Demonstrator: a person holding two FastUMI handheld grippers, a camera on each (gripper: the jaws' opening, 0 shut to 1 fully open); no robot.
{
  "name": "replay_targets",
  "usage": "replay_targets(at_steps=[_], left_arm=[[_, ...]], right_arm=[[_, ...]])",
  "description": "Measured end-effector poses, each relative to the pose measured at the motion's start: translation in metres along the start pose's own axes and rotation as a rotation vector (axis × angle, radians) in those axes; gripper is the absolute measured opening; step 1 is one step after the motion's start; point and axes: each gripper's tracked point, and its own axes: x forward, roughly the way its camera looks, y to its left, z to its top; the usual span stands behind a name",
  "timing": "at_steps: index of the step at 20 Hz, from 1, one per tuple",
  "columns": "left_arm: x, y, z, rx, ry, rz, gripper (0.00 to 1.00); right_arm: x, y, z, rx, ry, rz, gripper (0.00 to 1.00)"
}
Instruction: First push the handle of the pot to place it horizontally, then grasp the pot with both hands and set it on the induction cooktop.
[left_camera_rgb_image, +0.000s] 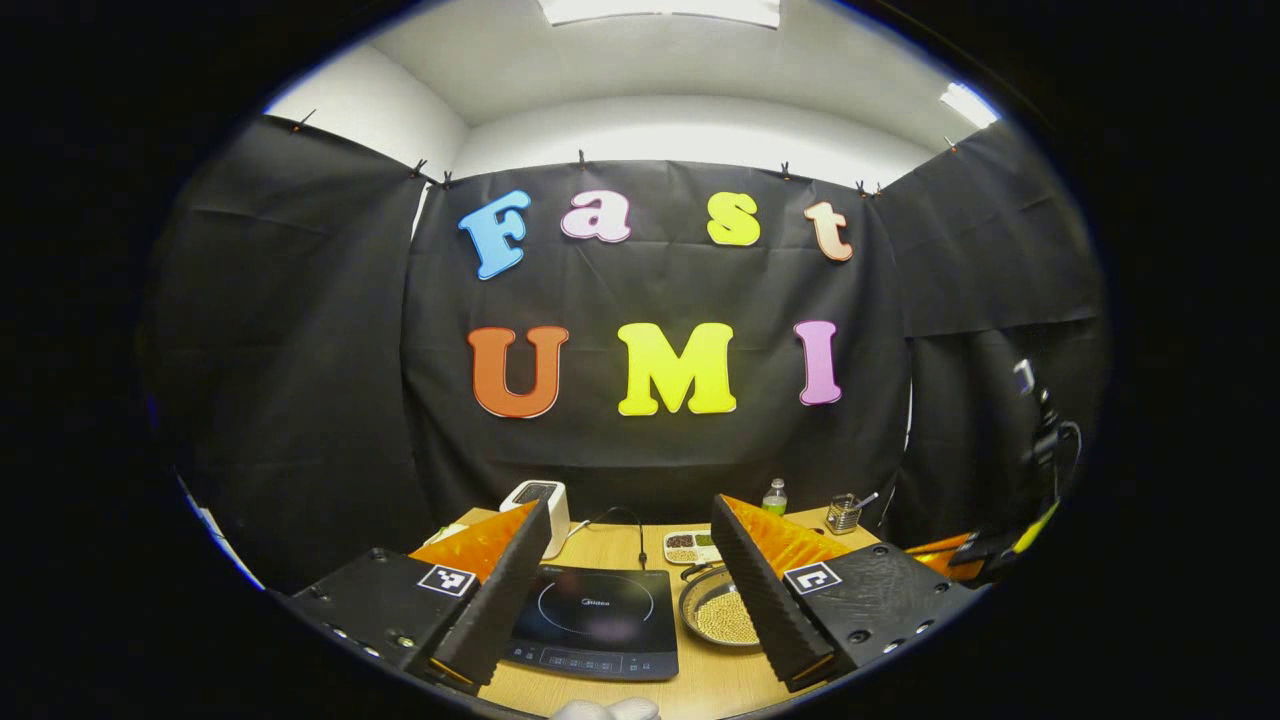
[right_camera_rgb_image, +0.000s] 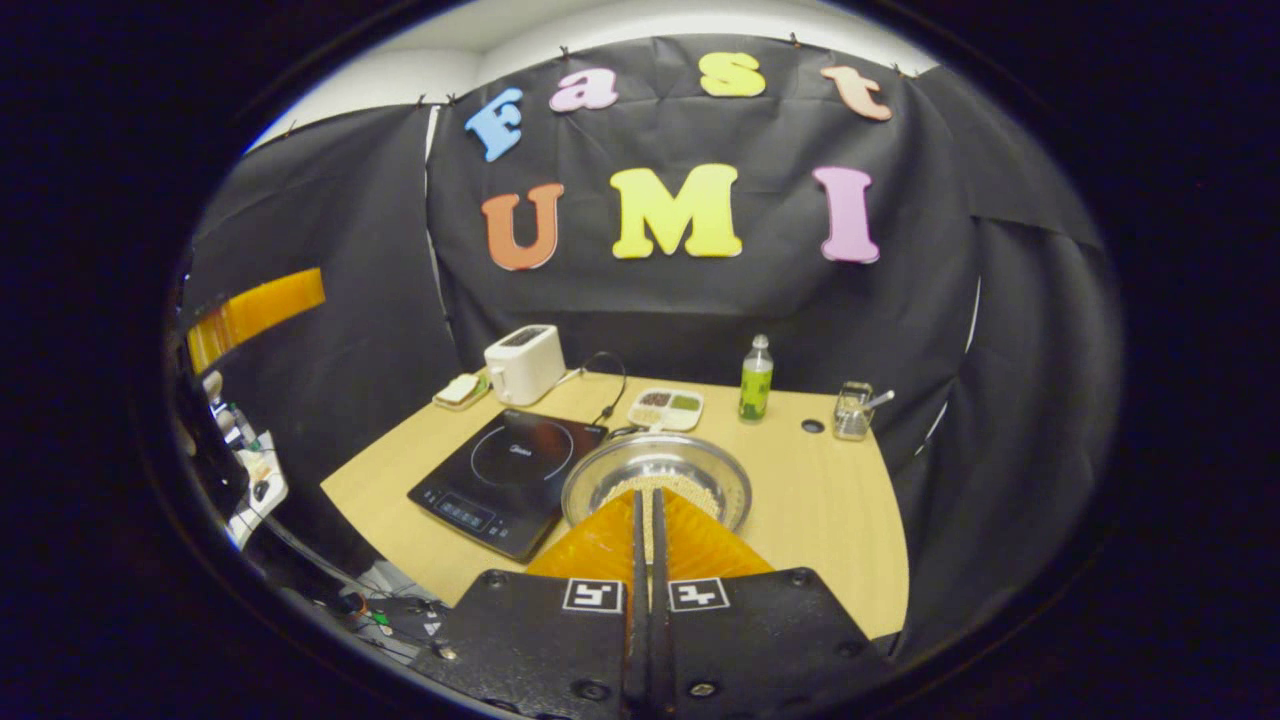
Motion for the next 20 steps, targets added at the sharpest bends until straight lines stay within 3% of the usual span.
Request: replay_targets(at_steps=[4, 10, 18, 20], left_arm=[[0.0, 0.006, -0.006, -0.002, 0.021, 0.036, 0.96], [-0.002, 0.015, -0.009, -0.008, 0.033, 0.084, 0.96], [-0.001, 0.017, -0.015, -0.024, 0.071, 0.129, 0.96], [-0.001, 0.017, -0.014, -0.021, 0.076, 0.142, 0.96]], right_arm=[[0.037, 0.007, -0.057, -0.007, 0.146, 0.049, 0.01], [0.082, 0.002, -0.117, -0.033, 0.308, 0.063, 0.04], [0.121, -0.01, -0.15, -0.049, 0.409, 0.067, 0.0], [0.127, -0.008, -0.153, -0.023, 0.438, 0.084, 0.04]])
